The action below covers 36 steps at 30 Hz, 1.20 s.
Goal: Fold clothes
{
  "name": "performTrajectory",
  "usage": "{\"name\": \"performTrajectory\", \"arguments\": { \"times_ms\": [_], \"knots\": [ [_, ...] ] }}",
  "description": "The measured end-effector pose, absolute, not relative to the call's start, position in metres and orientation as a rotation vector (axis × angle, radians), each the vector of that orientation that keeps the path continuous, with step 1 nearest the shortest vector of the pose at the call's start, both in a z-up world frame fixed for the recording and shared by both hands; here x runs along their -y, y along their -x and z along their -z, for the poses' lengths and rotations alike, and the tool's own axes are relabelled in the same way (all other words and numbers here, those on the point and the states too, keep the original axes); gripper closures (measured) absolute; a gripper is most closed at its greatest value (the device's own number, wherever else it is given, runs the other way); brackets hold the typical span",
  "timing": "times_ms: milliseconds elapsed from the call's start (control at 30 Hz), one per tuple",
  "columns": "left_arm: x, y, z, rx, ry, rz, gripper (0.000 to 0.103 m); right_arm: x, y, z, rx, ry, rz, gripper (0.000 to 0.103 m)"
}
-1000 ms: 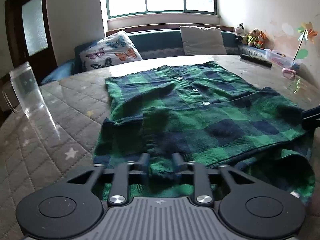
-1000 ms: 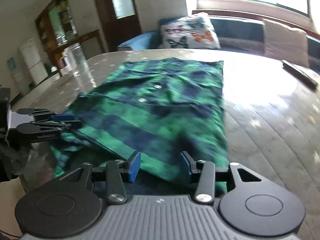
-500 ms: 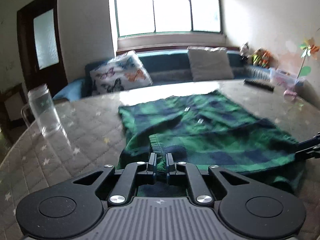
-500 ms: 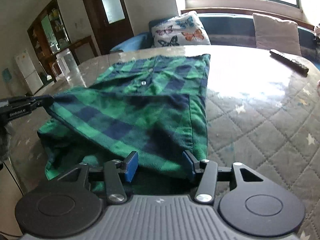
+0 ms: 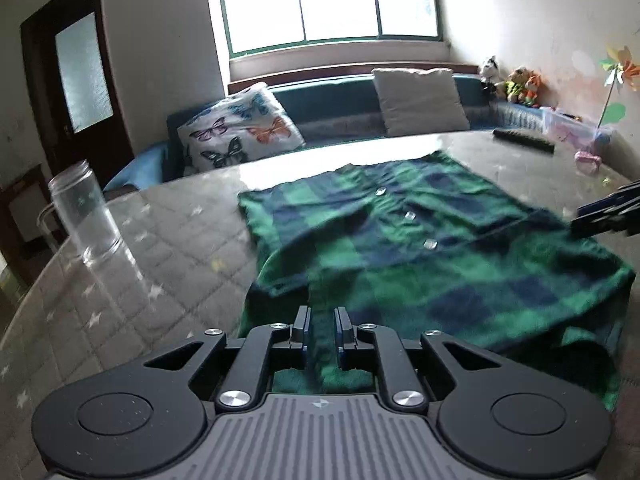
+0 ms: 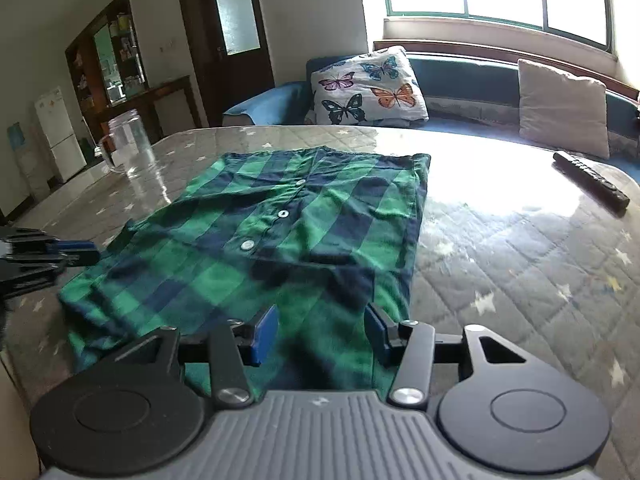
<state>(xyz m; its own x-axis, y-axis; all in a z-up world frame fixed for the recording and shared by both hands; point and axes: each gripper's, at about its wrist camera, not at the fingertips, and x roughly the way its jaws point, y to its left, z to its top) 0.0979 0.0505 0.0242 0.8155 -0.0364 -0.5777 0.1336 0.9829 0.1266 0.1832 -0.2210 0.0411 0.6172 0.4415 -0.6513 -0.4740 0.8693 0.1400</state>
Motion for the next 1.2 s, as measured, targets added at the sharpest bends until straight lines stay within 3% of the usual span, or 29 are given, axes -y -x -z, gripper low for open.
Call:
{"name": "performTrajectory", "arguments": {
  "times_ms": [267,467,967,1200],
  "knots": [
    [-0.036,-0.143,-0.006,-0.659,-0.169,0.153,0.09,0.208,-0.216,-0.023,-0.764,0.059,-0.511,0.056],
    [-0.052,-0.163,0.013,-0.7,-0.164,0.108,0.089,0.211,-0.222,-0.009,-0.796,0.072,-0.503,0.067],
    [-0.056,-0.153,0.01,-0.662,-0.219,0.116,0.088,0.208,-0.209,-0.018,-0.768,0.158,-0.524,0.065],
    [-0.03,-0.125,0.005,-0.619,-0.3,0.229,0.087,0.199,-0.171,-0.016,-0.775,0.231,-0.599,0.059]
  ]
}}
